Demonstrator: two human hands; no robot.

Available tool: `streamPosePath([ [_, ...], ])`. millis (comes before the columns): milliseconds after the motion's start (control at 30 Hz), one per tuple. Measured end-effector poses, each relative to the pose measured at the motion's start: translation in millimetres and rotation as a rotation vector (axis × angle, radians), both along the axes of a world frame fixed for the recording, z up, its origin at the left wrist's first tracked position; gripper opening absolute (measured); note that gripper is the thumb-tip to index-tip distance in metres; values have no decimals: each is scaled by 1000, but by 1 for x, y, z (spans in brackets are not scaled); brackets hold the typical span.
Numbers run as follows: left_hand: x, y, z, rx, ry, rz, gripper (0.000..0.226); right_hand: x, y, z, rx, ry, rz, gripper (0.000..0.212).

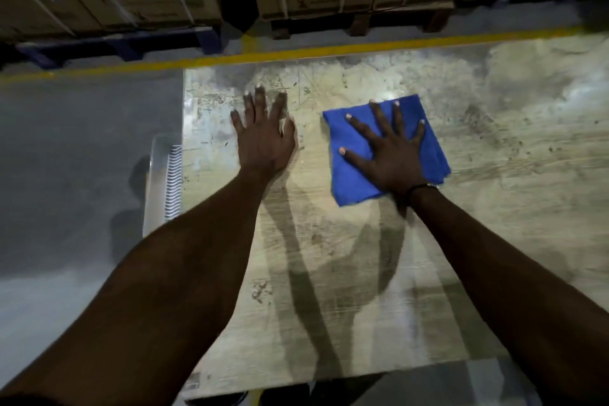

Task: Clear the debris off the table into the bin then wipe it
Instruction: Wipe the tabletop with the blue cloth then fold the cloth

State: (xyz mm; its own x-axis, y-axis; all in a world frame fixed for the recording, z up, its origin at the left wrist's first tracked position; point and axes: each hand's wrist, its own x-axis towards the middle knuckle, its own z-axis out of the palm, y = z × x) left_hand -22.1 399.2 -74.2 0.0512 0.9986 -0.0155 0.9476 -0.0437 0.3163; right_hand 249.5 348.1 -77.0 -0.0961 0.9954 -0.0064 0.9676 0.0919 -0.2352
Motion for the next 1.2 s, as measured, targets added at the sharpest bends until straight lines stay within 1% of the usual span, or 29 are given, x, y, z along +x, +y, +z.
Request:
streamPosePath([
  [100, 2, -2, -3, 50, 9, 12, 61, 14, 54, 2, -38, 30, -169, 74],
  [200, 2, 1, -4, 59, 22, 41, 61, -1, 88, 1, -52, 45, -343, 77],
  [233, 2, 0, -4, 59, 25, 48, 61, -10, 91, 1, -47, 42, -349, 78],
  [267, 3, 0, -3, 59, 25, 48, 61, -19, 91, 0, -39, 33, -308, 78],
  [333, 2, 1, -1, 64, 23, 51, 61, -29, 87, -2, -28, -6, -145, 76],
  [400, 2, 0, 0, 67, 17, 57, 60, -21, 85, -2, -20, -38, 8, 75],
  [467, 4, 0, 1, 60, 18, 57, 60, -4, 95, 0, 7, -60, 67, 75],
  [500, 4, 0, 1, 56, 13, 58, 60, 3, 103, 1, 13, -45, 33, 74],
  [567, 4, -1, 1, 54, 6, 55, 60, 6, 121, 3, 3, 10, -127, 73],
  [633, 3, 0, 3, 41, 5, 52, 60, -12, 135, 3, -25, 46, -272, 74],
  [667, 3, 0, 3, 34, 5, 51, 61, -28, 137, 3, -32, 46, -293, 76],
  [700, 3, 1, 3, 29, 6, 52, 62, -46, 135, 3, -29, 31, -261, 76],
  [767, 2, 1, 3, 27, 5, 58, 64, -74, 121, 1, -9, -40, -78, 76],
  [800, 2, 0, 3, 28, 2, 62, 64, -79, 114, 0, 1, -75, 10, 75],
  [833, 2, 1, 4, 30, 1, 63, 64, -77, 112, -1, 14, -86, 53, 75],
  [867, 2, 0, 5, 29, -2, 64, 64, -69, 115, -1, 25, -75, 45, 75],
  [900, 2, 0, 5, 25, -10, 64, 64, -58, 121, 0, 36, -57, -6, 76],
  [1000, 2, -1, 8, 3, -23, 61, 63, -29, 150, 1, 19, 14, -219, 76],
  [1067, 3, 0, 8, 0, -13, 64, 63, -32, 162, 2, -5, 40, -322, 74],
  [1133, 3, 0, 9, 3, -13, 69, 63, -54, 154, 5, -11, 23, -345, 75],
  [1200, 2, -1, 7, 5, -16, 60, 66, -80, 124, 3, -13, -27, -248, 76],
])
